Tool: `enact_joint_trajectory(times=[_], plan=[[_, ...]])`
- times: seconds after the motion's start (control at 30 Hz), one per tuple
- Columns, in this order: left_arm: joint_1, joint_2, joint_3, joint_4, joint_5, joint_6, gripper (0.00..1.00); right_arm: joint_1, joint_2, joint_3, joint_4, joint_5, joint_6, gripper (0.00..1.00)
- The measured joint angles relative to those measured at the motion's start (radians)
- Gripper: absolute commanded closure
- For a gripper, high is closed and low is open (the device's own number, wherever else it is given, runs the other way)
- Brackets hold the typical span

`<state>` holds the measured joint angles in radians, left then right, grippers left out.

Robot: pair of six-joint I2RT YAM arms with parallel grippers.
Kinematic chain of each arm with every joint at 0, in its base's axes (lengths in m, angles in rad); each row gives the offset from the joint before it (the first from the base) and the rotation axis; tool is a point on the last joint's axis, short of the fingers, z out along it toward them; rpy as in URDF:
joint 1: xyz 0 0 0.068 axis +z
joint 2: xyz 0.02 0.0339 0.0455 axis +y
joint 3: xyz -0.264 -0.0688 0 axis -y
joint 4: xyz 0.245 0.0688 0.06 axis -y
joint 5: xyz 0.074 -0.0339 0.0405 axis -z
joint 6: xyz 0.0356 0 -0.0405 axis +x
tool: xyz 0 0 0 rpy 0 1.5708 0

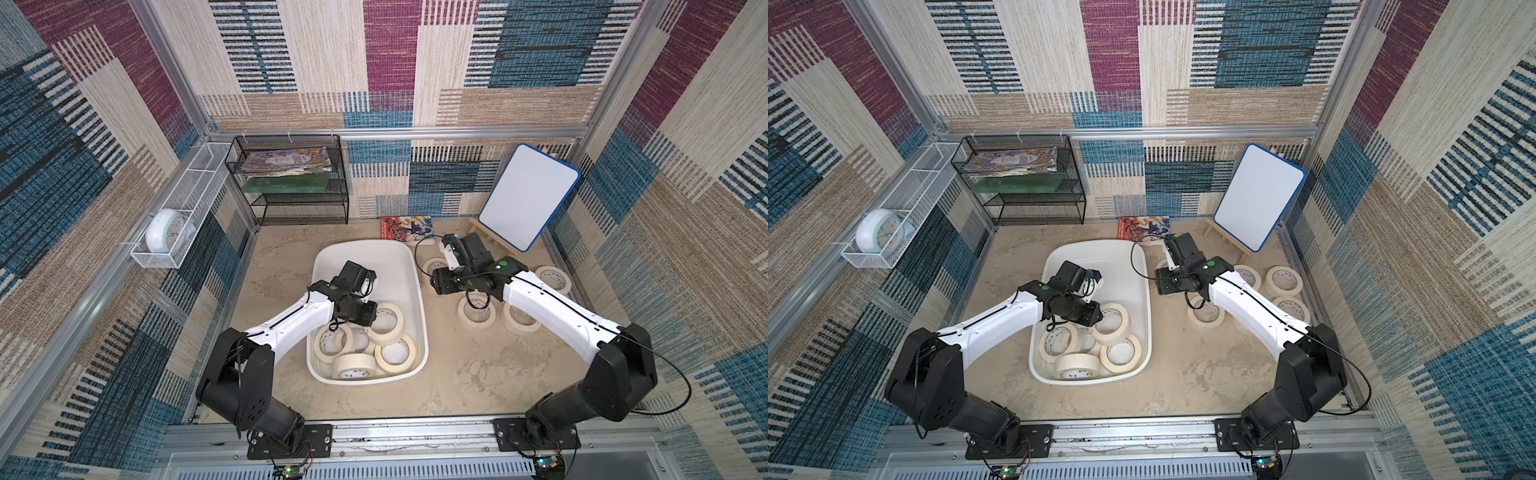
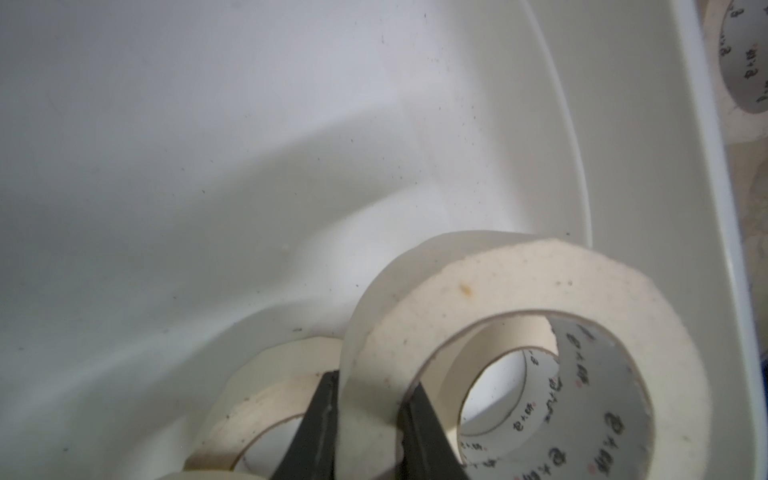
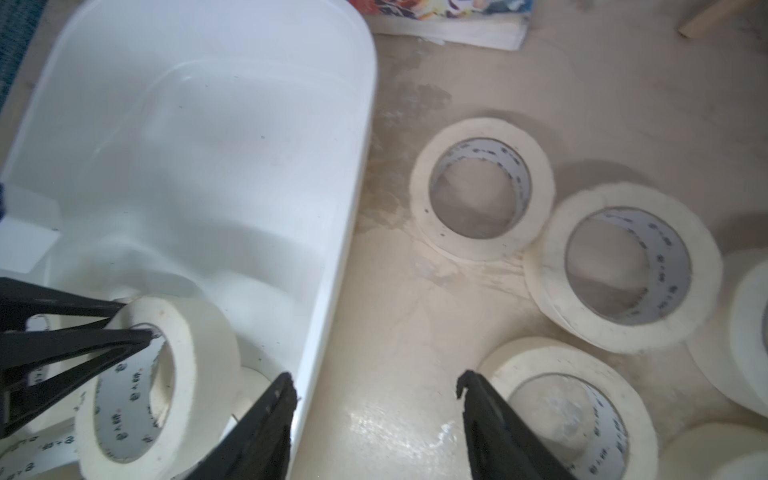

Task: Take out the art tape in the storage box
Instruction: Pick up the art tape from the storage box.

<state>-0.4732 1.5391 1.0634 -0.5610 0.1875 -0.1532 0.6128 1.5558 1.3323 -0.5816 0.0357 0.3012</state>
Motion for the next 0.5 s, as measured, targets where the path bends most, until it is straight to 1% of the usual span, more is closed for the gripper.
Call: enact_joint_trajectory(times=[0.1,0.27,0.5], plan=[[0.0,0.018,0.058,-0.008,-0.045,0.014,0.9,0.072,0.075,0.095,0.0,-0.003,0.0,0.33],[0.0,0.042,0.132,-0.03,-0.105,0.027,0.89,0.148,0.206,0.221,-0.006,-0.038,0.0,0.33],[0.0,0.045,0.172,-0.038,-0.138,0.034,0.87,0.164,0.332,0.304,-0.005,-0.057,-0.003,0.35]])
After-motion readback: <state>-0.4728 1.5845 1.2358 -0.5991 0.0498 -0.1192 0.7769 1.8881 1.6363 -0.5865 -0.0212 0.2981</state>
